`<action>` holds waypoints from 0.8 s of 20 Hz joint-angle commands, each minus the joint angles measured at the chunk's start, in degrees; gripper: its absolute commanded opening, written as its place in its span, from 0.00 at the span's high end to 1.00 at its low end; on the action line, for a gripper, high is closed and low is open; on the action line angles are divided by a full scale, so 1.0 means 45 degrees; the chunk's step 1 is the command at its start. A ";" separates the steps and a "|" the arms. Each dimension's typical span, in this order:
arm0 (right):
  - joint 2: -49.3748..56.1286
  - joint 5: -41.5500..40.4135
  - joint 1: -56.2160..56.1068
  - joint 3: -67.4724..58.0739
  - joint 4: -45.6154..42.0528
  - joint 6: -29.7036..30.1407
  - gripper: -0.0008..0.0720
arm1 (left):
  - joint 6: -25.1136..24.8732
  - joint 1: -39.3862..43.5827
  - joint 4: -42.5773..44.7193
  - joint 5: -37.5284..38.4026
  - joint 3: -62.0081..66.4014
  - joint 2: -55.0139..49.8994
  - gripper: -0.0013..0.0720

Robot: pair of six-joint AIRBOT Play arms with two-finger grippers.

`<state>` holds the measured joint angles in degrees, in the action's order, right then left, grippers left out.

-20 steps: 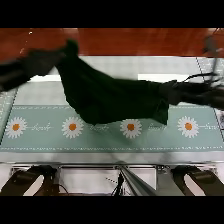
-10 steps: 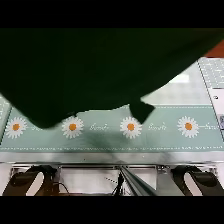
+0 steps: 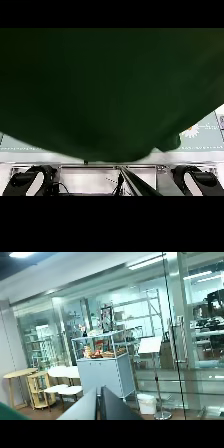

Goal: Fold the shirts.

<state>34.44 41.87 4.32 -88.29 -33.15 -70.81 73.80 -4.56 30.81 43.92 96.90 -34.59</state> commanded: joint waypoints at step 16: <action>1.0423 0.3521 -0.0029 -0.0097 -0.3366 -0.0306 0.95 | 0.0039 0.2147 0.0010 0.2939 -0.0228 -1.0817 0.95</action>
<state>74.19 53.39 4.21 -88.66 -42.52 -71.33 74.19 1.78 31.05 55.90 95.92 -73.56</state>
